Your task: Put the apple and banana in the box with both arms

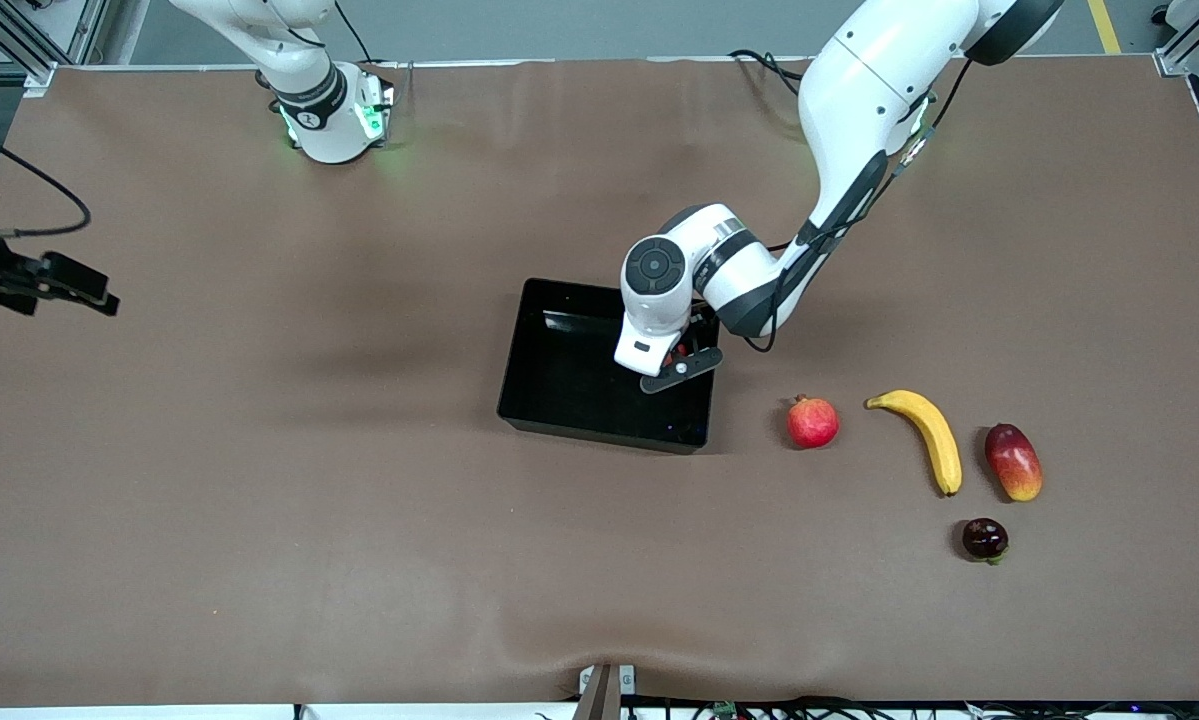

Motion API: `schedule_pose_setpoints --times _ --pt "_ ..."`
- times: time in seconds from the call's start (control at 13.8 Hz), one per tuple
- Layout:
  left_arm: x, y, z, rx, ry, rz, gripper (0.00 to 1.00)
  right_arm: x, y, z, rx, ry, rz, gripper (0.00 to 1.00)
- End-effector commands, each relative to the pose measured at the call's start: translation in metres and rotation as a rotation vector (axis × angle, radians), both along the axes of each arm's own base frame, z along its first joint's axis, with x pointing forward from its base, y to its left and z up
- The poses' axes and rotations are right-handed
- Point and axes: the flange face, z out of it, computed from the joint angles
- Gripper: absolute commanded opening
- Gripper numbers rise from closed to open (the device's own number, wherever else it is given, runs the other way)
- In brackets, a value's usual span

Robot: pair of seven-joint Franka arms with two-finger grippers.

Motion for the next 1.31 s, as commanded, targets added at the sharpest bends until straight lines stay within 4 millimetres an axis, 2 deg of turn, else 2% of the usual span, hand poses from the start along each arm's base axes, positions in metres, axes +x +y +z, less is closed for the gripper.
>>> schedule_pose_setpoints --times 0.0,0.15,0.36,0.51,0.73,0.87,1.02,1.23 --pt "-0.008 0.000 0.000 0.009 -0.022 0.002 0.00 -0.002 0.008 0.025 -0.023 0.000 -0.059 1.00" --pt "-0.007 -0.001 0.002 0.006 -0.025 0.002 0.00 -0.006 0.008 0.040 -0.018 0.003 -0.050 1.00" --pt "-0.006 -0.005 0.005 0.000 -0.032 0.000 0.00 -0.014 0.022 0.040 -0.020 0.064 -0.025 1.00" --pt "-0.008 -0.007 0.005 0.000 -0.032 -0.007 0.00 -0.018 0.046 0.046 -0.025 0.072 0.006 1.00" --pt "-0.004 -0.011 0.008 -0.009 -0.043 -0.009 0.00 -0.020 0.050 0.051 -0.023 0.064 0.013 1.00" --pt "-0.007 -0.015 0.006 -0.005 -0.046 -0.022 0.00 -0.019 0.048 0.055 -0.026 0.050 0.010 1.00" --pt "-0.011 -0.017 -0.001 0.005 -0.043 -0.035 0.00 -0.020 0.027 0.060 -0.025 0.040 -0.019 1.00" --pt "-0.013 -0.016 -0.006 0.009 -0.037 -0.035 0.00 -0.031 0.018 0.075 -0.028 0.017 -0.039 1.00"
